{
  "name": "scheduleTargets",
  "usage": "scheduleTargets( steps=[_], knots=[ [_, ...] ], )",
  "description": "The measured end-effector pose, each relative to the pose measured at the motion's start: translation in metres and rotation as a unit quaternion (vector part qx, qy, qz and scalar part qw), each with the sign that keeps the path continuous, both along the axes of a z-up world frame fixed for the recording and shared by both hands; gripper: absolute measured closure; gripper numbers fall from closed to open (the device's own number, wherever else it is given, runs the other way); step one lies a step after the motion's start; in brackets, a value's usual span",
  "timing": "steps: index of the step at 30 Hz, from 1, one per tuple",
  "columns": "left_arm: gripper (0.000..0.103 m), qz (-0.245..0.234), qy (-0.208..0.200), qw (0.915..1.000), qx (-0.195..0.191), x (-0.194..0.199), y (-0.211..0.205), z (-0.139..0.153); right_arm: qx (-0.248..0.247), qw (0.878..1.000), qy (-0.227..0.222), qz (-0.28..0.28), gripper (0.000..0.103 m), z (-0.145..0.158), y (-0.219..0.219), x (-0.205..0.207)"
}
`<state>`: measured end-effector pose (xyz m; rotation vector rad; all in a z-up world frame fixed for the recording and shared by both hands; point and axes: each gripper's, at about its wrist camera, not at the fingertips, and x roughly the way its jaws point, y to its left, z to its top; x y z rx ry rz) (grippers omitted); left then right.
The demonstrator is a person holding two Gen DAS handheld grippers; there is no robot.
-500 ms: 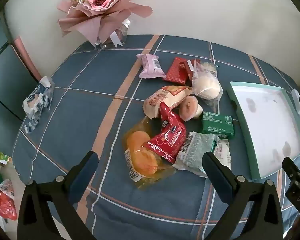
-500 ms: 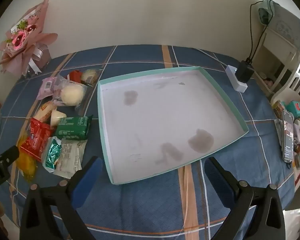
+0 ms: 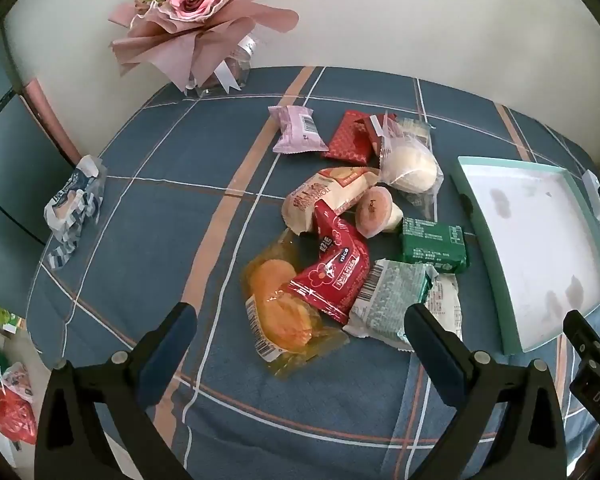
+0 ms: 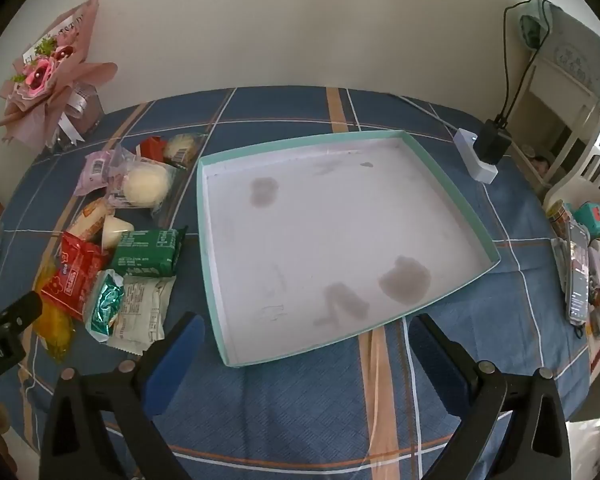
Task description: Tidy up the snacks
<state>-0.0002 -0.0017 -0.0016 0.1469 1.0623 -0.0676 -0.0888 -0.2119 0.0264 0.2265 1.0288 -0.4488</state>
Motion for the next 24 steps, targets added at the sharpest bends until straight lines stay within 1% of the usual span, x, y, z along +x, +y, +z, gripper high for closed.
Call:
scheduleTargets(
  steps=[24],
  knots=[
    [0.000,0.003,0.008,0.9999,0.008,0.0001,0.0017,-0.0063,0.011,1.000,0.002,0.000,0.000,-0.0030,0.0005,0.0008]
  ],
)
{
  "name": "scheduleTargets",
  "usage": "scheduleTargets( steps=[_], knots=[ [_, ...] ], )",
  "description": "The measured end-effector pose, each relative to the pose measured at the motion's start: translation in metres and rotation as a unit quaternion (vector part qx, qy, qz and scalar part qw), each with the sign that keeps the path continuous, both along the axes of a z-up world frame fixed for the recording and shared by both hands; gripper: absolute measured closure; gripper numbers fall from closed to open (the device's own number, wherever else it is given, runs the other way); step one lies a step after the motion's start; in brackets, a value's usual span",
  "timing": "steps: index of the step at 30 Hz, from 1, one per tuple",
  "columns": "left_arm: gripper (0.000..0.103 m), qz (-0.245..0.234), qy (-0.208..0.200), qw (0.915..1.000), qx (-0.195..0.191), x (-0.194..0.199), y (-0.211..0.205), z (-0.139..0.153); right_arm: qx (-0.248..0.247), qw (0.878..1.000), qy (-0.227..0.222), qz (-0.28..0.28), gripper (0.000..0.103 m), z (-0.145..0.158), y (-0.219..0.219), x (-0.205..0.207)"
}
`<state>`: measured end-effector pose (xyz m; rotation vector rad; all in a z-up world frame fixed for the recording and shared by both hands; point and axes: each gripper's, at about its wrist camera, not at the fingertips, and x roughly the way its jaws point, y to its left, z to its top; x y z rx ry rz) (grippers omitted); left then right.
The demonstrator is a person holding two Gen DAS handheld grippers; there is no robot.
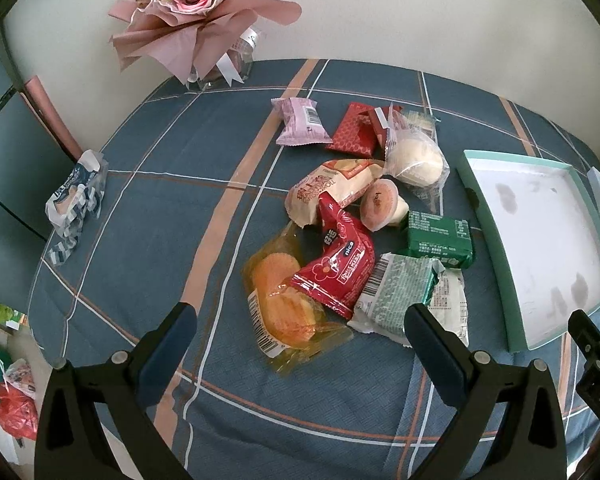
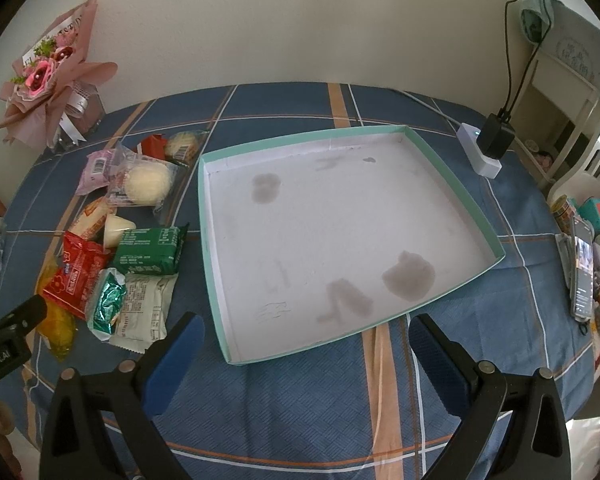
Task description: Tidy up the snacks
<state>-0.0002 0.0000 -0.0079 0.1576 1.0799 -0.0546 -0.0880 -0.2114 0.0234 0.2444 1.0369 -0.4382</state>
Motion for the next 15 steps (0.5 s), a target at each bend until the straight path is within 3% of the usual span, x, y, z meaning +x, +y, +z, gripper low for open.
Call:
scheduleTargets(
  steps=[15],
  knots=[
    [0.000,0.001,0.003,1.0000,0.002,-0.0012,0.0003,-0.0019,0.001,1.000,0.002,0.000,0.000,-0.0003,-0.0003,0.0006]
  ],
)
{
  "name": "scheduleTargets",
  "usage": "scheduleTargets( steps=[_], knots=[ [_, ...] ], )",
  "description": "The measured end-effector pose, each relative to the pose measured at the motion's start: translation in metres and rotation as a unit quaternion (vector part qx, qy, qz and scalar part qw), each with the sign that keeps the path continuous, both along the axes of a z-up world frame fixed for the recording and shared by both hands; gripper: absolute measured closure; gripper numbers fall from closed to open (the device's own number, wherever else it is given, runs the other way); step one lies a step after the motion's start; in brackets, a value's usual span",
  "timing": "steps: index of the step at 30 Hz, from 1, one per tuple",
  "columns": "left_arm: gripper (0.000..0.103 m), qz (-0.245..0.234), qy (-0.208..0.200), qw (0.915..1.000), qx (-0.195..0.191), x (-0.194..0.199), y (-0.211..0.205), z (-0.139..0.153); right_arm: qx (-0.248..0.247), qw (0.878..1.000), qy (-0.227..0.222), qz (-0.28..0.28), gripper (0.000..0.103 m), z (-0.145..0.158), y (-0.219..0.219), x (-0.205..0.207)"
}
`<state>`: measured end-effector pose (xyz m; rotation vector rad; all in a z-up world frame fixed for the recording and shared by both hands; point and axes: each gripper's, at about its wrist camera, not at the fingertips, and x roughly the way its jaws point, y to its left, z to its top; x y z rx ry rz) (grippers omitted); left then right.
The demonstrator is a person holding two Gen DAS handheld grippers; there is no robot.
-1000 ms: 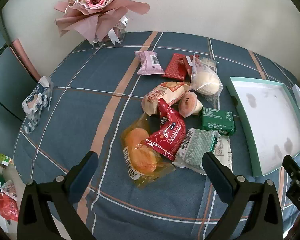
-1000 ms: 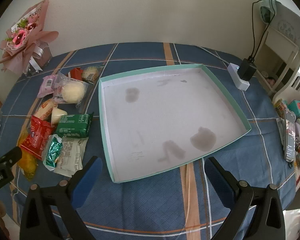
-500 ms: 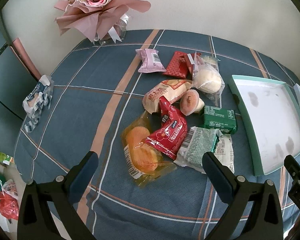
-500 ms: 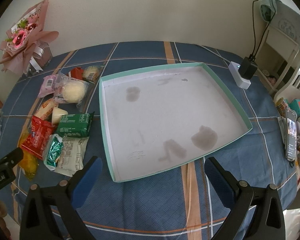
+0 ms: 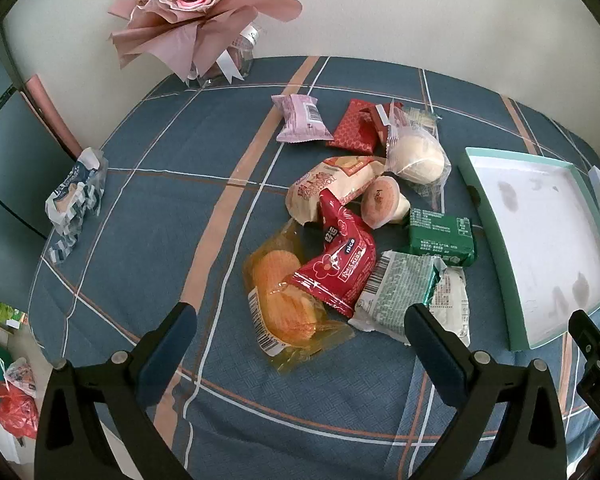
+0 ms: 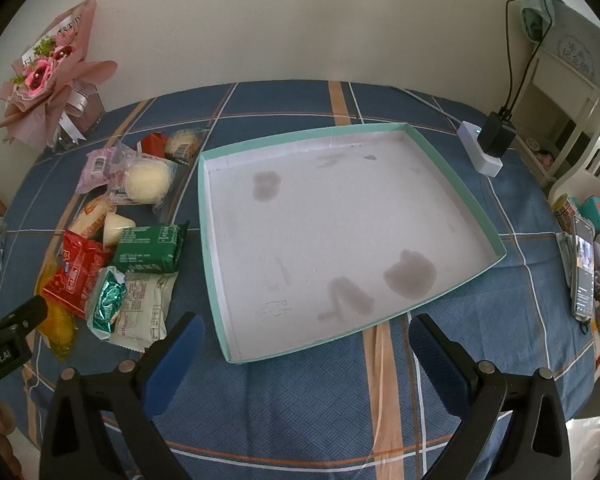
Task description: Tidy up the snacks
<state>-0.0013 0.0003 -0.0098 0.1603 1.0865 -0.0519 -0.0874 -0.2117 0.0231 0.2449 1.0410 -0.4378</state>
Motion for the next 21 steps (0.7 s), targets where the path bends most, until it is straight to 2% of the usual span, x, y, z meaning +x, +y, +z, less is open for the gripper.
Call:
scheduleTargets(
  steps=[21],
  knots=[
    [0.000,0.002,0.006,1.0000,0.002,0.0018,-0.0006,-0.0019,0.001,1.000,0.003,0.000,0.000,-0.0040,0.0028,-0.0005]
  ],
)
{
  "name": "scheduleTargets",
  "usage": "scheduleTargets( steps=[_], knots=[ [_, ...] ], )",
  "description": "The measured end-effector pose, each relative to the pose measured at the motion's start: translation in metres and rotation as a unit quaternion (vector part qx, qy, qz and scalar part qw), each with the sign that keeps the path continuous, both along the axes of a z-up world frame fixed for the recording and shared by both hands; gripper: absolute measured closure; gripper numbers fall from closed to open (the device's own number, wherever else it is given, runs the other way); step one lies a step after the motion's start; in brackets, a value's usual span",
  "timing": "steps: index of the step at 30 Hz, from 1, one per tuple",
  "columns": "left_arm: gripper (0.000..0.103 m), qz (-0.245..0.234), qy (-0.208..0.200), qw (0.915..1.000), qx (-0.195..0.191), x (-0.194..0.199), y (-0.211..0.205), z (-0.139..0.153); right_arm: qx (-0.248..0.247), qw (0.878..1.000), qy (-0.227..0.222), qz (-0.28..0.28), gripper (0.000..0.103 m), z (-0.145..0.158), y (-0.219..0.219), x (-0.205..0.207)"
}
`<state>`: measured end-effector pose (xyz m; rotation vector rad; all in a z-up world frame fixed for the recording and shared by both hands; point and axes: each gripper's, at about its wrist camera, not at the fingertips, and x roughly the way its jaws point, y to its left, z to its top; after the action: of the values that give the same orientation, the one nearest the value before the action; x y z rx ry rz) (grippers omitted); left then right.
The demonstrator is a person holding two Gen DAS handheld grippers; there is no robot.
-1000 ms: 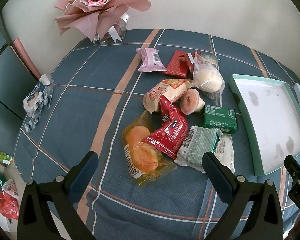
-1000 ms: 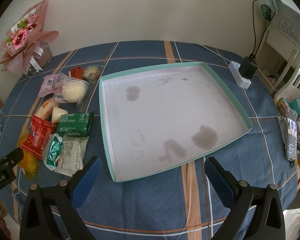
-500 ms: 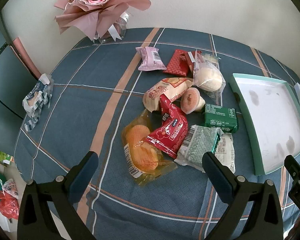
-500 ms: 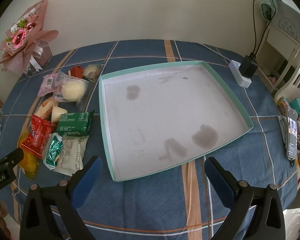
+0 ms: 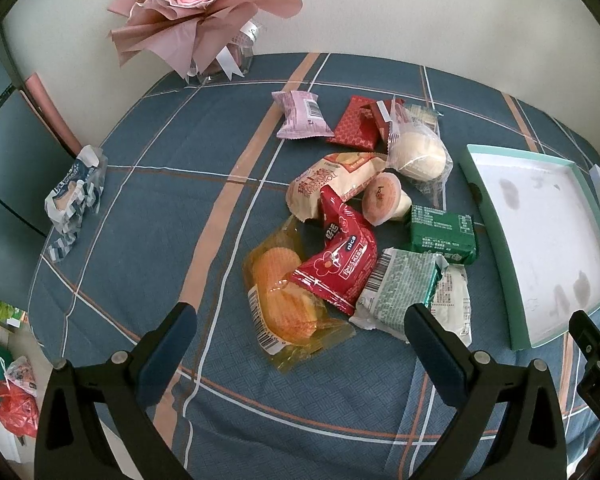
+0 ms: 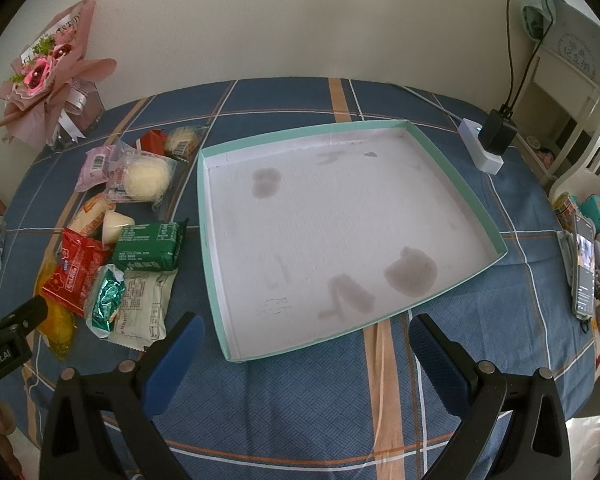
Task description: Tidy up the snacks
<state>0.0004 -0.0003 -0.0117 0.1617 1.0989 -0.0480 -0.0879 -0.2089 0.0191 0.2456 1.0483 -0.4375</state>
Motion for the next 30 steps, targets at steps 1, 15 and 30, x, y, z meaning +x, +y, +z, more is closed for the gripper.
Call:
scheduleTargets(
  steps=[1,15,30],
  knots=[
    [0.000,0.000,0.000,1.0000,0.000,0.000,0.000,0.000,0.000,1.000,0.001,0.000,0.000,0.000,0.000,0.000],
    [0.000,0.000,0.001,1.0000,0.000,0.000,-0.001,0.000,0.001,1.000,0.001,0.001,0.000,-0.001,0.001,0.000],
    [0.001,0.030,0.053,0.9973,-0.040,0.030,0.011,-0.005,0.091,0.995,-0.005,0.051,0.008,0.003,0.034,0.041]
  ],
)
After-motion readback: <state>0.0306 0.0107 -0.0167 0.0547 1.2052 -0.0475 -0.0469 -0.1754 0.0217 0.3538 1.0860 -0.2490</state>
